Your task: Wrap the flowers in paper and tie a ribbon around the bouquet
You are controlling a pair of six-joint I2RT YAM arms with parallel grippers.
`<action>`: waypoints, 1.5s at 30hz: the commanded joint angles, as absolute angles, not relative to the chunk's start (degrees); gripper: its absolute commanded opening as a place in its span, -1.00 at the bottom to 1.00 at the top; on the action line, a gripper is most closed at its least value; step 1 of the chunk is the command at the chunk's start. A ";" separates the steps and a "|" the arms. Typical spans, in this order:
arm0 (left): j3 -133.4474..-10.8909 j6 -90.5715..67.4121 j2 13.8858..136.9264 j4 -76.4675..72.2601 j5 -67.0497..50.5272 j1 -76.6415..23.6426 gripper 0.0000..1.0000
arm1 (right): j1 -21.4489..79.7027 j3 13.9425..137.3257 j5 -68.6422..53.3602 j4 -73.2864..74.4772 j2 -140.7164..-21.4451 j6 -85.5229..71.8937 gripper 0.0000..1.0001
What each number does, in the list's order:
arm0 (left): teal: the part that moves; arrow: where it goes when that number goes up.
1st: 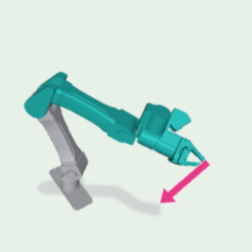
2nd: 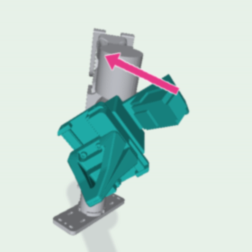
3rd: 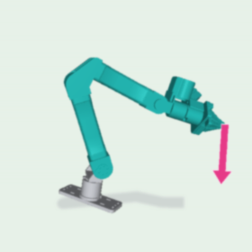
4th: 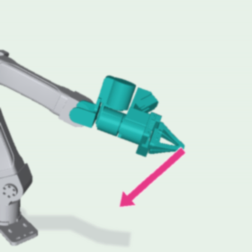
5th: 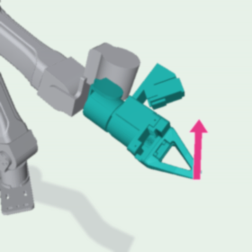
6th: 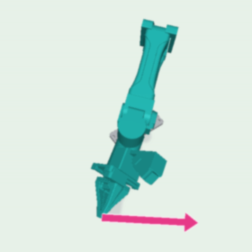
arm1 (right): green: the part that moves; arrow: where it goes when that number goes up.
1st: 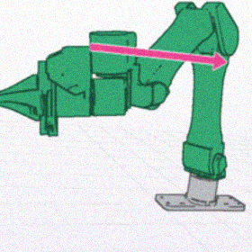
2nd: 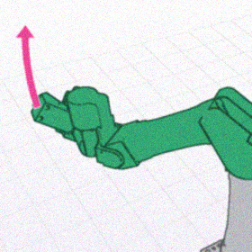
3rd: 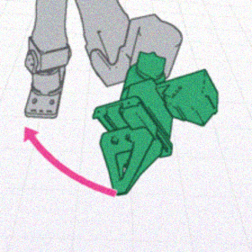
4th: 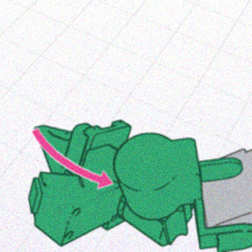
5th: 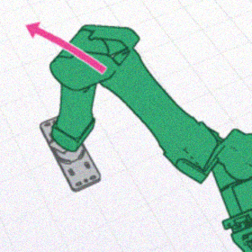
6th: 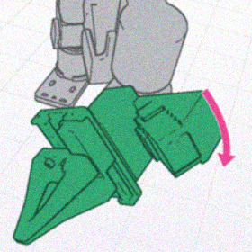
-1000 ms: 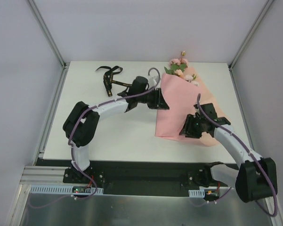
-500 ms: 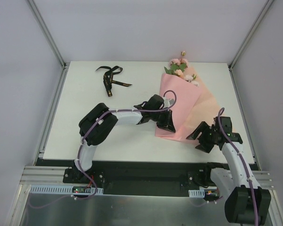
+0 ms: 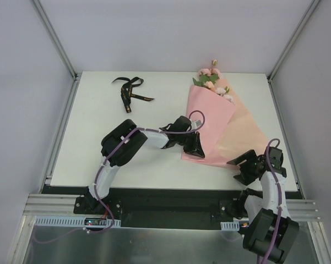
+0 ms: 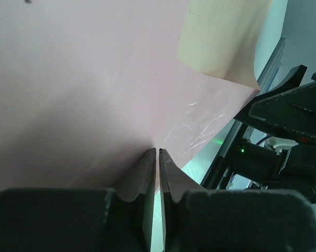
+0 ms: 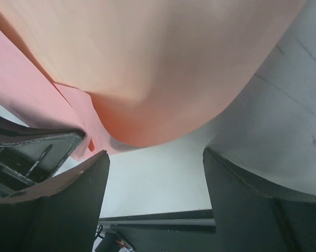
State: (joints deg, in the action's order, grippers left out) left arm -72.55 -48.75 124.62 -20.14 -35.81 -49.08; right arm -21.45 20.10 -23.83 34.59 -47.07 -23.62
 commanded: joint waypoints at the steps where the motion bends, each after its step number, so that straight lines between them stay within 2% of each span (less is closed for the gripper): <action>1: -71.28 -49.66 125.51 -23.03 -34.54 -48.96 -0.89 | -22.76 18.99 -20.66 29.63 -47.02 -24.78 0.47; 3: -71.02 -49.83 125.60 -23.12 -34.28 -48.96 -0.88 | -22.76 18.28 -20.57 28.57 -46.50 -24.96 0.43; 6: -70.66 -50.18 125.51 -23.20 -33.75 -48.96 -0.90 | -22.76 16.45 -21.53 26.29 -43.53 -25.66 0.23; 12: -70.75 -50.10 126.03 -23.29 -33.84 -48.87 -0.90 | -22.76 15.55 -21.27 24.08 -38.15 -24.26 -0.45; 13: -70.75 -50.10 126.30 -23.29 -33.92 -48.87 -0.90 | -22.68 15.99 -21.36 24.17 -37.10 -23.30 -0.70; 16: -70.93 -50.54 126.82 -23.47 -33.75 -48.87 -0.91 | -21.37 17.65 -21.36 22.94 -36.04 -20.50 -0.99; 21: -71.63 -51.15 127.79 -23.47 -33.66 -48.78 -0.94 | -12.50 23.98 -17.23 23.20 -39.10 -17.05 -0.99; 28: -71.54 -51.42 128.41 -23.47 -33.66 -48.78 -0.95 | 13.05 35.23 -4.33 26.27 -47.36 -11.26 -0.99; 33: -71.81 -51.24 128.76 -23.47 -33.92 -48.78 -0.95 | 23.36 44.53 -6.05 27.68 -57.81 -5.20 -0.99; 37: -71.37 -51.41 128.32 -23.64 -34.10 -48.78 -0.94 | 25.49 48.86 -12.64 26.81 -67.30 -2.47 -0.99; 42: -69.44 -53.88 125.70 -27.07 -36.65 -48.34 -0.86 | 25.40 49.04 -10.64 25.75 -68.99 -2.99 -0.99; 45: -67.95 -54.93 123.24 -27.07 -36.82 -48.08 -0.74 | 25.40 49.39 -11.51 25.14 -69.61 -3.51 -0.99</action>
State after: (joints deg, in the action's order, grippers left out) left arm -70.63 -54.35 126.41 -27.59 -36.95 -48.69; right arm 25.32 47.29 -10.33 25.82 -69.32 -4.47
